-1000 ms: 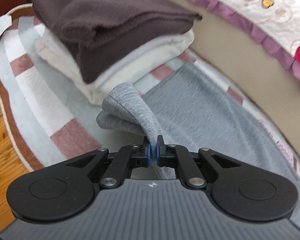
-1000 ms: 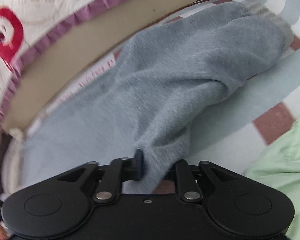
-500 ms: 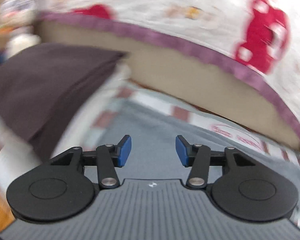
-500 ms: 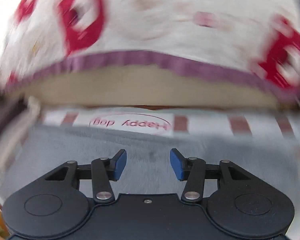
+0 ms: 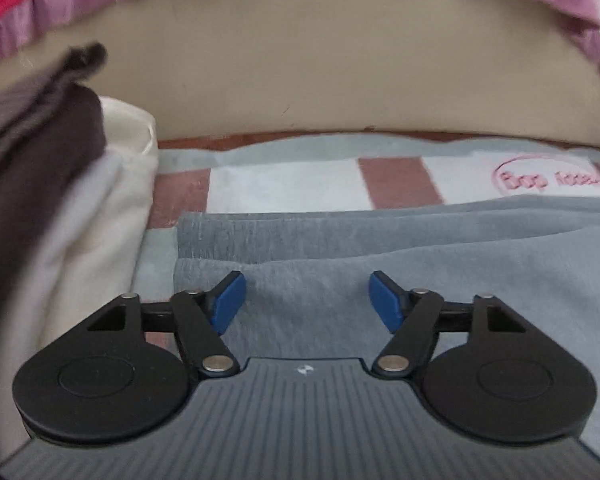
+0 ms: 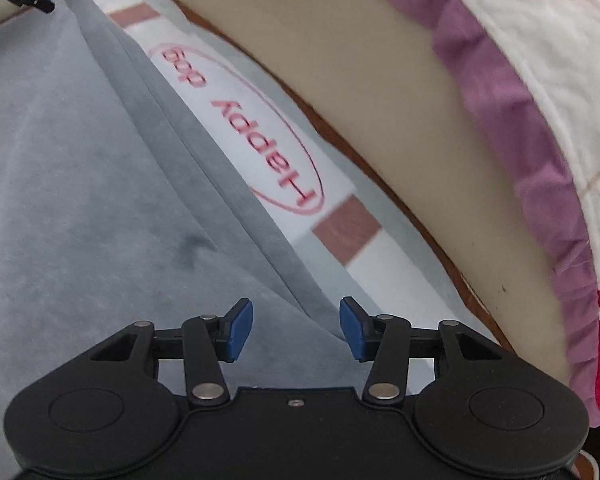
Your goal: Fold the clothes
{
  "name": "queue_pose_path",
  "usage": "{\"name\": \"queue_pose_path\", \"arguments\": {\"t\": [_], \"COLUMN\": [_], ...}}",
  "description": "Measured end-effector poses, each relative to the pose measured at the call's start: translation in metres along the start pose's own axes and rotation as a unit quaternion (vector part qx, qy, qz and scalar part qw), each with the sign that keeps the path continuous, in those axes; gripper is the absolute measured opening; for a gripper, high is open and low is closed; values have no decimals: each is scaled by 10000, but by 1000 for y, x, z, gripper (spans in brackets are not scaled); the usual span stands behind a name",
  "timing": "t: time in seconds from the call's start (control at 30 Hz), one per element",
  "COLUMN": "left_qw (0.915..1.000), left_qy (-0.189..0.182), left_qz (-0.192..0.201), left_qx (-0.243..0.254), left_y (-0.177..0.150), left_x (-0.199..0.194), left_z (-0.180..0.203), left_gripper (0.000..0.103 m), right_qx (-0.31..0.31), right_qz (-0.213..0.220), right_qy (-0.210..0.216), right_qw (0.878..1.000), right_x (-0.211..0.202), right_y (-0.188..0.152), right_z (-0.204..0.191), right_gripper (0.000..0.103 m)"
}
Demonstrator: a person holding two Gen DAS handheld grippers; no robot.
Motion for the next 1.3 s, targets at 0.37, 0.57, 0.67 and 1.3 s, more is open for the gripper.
{"name": "queue_pose_path", "arguments": {"t": [0.37,0.57,0.67,1.3], "left_qw": [9981,9967,9935,9944], "left_qy": [-238,106,419,762], "left_qz": [65,191,641,322], "left_qx": [561,786,838,-655], "left_y": [-16,-6,-2,6], "left_x": [15,-1,-16,-65], "left_z": [8,31,33,0], "left_gripper": [83,0,0,61], "right_qx": [498,617,781,2933], "right_qz": [-33,423,664,1011], "right_qy": [480,32,-218,-787], "right_qw": [9976,9972,9945,9474], "right_x": [26,-7,-15,-38], "right_y": [-29,-29,-22,-12], "right_z": [-6,-2,5,-11], "right_gripper": [1,0,0,41]}}
Point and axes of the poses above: each gripper's, at about its wrist camera, not at the fingertips, and x roughly the way its jaws point, z to its right, y to its top, the point moved 3 cm from there along x, roughly the way its jaws point, and after that the axes turned 5 degrees about -y, right-handed, at the moved point
